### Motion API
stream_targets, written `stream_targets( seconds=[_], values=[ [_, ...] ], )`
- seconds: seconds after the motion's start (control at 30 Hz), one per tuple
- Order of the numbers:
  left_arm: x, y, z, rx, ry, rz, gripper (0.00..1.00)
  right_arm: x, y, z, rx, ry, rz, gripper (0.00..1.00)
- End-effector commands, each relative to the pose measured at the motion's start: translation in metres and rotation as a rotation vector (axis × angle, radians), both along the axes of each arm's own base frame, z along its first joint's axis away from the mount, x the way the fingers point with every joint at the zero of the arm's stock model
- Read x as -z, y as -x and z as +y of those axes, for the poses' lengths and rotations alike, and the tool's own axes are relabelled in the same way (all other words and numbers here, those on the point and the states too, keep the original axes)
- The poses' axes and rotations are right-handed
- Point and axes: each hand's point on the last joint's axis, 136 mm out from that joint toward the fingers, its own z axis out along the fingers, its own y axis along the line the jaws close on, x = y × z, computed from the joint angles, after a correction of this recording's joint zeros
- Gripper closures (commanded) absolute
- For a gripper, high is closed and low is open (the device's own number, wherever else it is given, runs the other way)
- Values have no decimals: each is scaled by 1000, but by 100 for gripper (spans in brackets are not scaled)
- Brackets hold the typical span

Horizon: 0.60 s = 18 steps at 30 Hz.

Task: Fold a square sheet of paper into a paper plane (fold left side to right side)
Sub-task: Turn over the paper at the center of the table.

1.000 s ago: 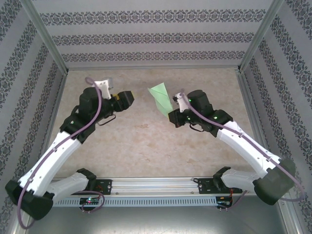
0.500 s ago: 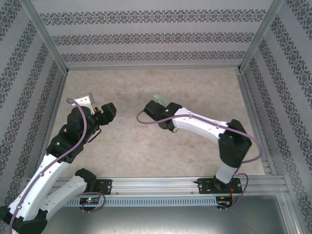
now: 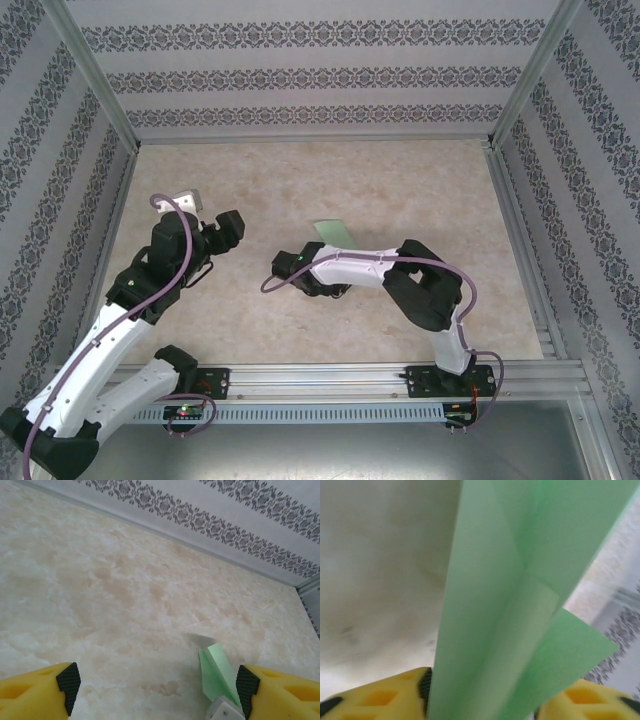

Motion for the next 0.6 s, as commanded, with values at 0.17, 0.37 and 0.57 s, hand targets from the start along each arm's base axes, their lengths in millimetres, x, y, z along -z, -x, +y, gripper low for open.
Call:
stream_targets(
  seconds=[0.17,0.37,0.57],
  values=[
    [30,-10,-14,8,87,82,10,-25,59,28,47,-425,236,8],
    [60,-31,-67,195,200,178,10,-69,51,38,106,-840,190,2],
    [99,-52,-129,397,331,307,11,-105,7,15,281,-1248,65,2]
  ],
)
